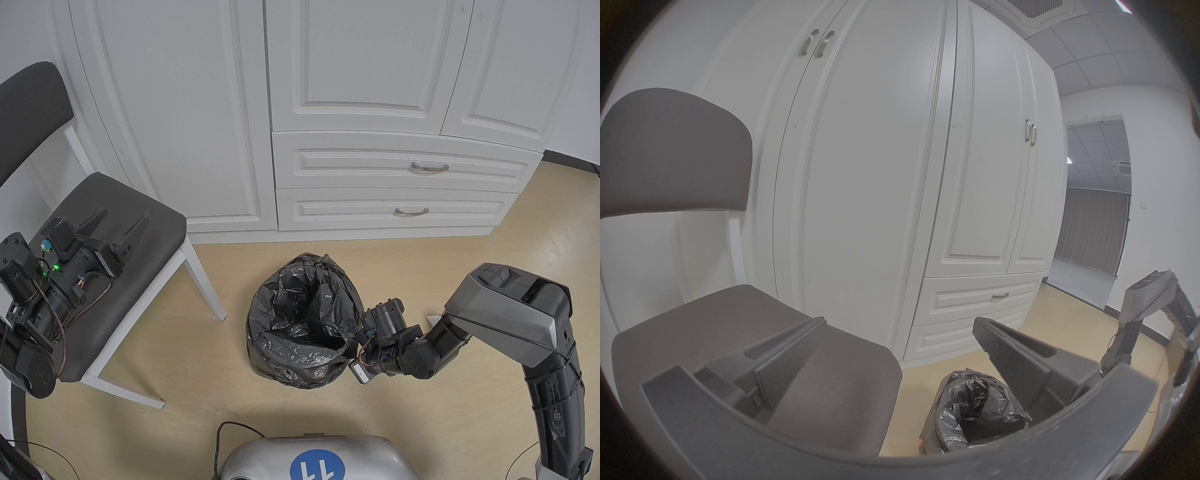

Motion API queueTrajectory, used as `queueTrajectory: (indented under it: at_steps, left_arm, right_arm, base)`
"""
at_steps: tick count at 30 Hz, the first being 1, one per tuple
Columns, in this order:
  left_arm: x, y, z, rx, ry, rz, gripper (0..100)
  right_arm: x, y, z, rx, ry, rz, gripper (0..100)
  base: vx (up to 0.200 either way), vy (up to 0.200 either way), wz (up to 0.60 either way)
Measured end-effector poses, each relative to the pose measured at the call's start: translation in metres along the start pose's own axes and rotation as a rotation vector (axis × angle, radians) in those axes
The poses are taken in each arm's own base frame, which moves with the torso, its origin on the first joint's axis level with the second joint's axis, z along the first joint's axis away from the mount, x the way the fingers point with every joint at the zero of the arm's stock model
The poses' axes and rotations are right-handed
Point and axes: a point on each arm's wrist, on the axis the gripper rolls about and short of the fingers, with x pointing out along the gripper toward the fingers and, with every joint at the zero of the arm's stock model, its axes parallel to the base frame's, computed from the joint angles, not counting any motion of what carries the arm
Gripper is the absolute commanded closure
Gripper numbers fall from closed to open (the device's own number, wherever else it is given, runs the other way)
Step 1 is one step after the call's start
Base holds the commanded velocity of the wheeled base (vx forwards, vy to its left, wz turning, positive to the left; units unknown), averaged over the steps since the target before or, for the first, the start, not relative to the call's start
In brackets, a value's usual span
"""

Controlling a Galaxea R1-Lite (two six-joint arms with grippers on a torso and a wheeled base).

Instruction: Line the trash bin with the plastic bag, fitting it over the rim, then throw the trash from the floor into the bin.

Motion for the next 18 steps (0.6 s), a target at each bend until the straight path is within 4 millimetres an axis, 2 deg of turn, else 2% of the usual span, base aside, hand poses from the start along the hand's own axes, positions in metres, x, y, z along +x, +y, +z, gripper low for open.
queueTrajectory:
  at_steps: [4, 8, 18]
  left_arm:
    - [0.000, 0.000, -0.001, -0.001, 0.002, 0.001, 0]
    - [0.000, 0.001, -0.001, -0.001, 0.002, 0.003, 0]
    - [0.000, 0.002, 0.000, -0.001, 0.000, 0.006, 0]
  right_arm:
    - [-0.001, 0.001, -0.004, -0.013, 0.002, 0.007, 0]
    - [-0.014, 0.000, -0.004, -0.021, -0.009, 0.006, 0]
    - [-0.091, -0.025, 0.024, -0.071, -0.100, -0.047, 0]
  base:
    - [0.000, 0.000, 0.00]
    - [0.000, 0.000, 0.00]
    - [0.000, 0.000, 0.00]
